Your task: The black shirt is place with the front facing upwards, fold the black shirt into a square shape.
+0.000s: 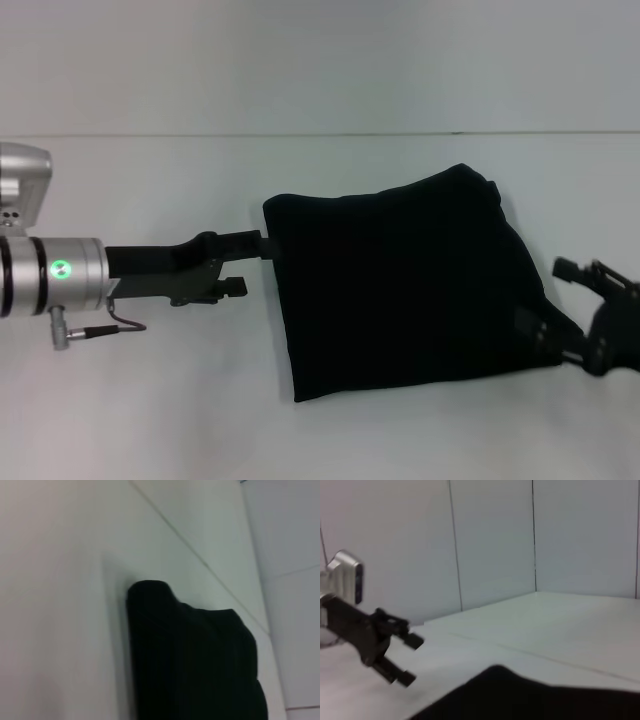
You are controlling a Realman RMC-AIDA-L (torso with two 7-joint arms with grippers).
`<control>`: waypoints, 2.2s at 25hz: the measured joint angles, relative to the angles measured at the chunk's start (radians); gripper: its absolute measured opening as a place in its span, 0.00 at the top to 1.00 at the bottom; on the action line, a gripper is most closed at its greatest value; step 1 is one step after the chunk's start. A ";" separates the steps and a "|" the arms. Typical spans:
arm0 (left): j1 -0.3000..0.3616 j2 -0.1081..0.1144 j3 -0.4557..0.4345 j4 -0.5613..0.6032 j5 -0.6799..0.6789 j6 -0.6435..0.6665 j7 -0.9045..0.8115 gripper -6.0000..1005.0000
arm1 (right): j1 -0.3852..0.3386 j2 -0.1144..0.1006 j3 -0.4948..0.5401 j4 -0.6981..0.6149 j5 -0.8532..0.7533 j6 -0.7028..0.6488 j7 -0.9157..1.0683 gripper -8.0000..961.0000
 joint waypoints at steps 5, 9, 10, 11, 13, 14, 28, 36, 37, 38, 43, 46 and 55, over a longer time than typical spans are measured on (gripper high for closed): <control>-0.032 -0.012 0.005 -0.052 0.013 -0.074 -0.010 0.17 | -0.051 0.002 0.006 0.017 0.000 0.000 -0.044 0.03; -0.047 -0.024 0.023 -0.066 0.014 -0.114 -0.017 0.17 | -0.063 0.003 0.016 0.026 -0.003 0.000 -0.049 0.03; -0.050 -0.026 0.031 -0.068 0.014 -0.126 -0.019 0.17 | -0.065 0.003 0.016 0.028 -0.004 0.000 -0.049 0.04; -0.052 -0.030 0.036 -0.070 0.014 -0.137 -0.020 0.17 | -0.065 0.003 0.016 0.030 -0.004 0.000 -0.049 0.04; -0.053 -0.038 0.042 -0.072 0.014 -0.164 -0.022 0.17 | -0.066 0.003 0.016 0.034 -0.004 -0.003 -0.050 0.04; -0.053 -0.043 0.043 -0.072 0.014 -0.177 -0.023 0.17 | -0.067 0.002 0.016 0.035 -0.004 -0.004 -0.050 0.04; -0.087 -0.099 0.048 -0.073 0.015 -0.268 -0.024 0.18 | -0.067 0.003 0.012 0.037 -0.004 -0.024 -0.046 0.04; -0.095 -0.111 0.060 -0.073 0.015 -0.308 -0.015 0.19 | -0.067 0.003 0.015 0.036 -0.003 -0.039 -0.044 0.04; -0.096 -0.112 0.067 -0.072 0.014 -0.310 -0.011 0.19 | -0.067 0.003 0.015 0.036 -0.003 -0.040 -0.043 0.04; -0.098 -0.112 0.080 -0.071 0.014 -0.311 -0.008 0.19 | -0.067 0.003 0.015 0.036 -0.003 -0.041 -0.043 0.04; -0.102 -0.113 0.098 -0.070 0.014 -0.313 -0.010 0.35 | -0.066 0.003 0.015 0.036 -0.003 -0.045 -0.042 0.04; -0.102 -0.113 0.099 -0.069 0.013 -0.313 -0.009 0.47 | -0.067 0.003 0.015 0.036 -0.003 -0.046 -0.042 0.04; -0.098 -0.112 0.098 -0.068 0.006 -0.301 -0.004 0.77 | -0.064 0.003 0.015 0.036 -0.003 -0.050 -0.042 0.04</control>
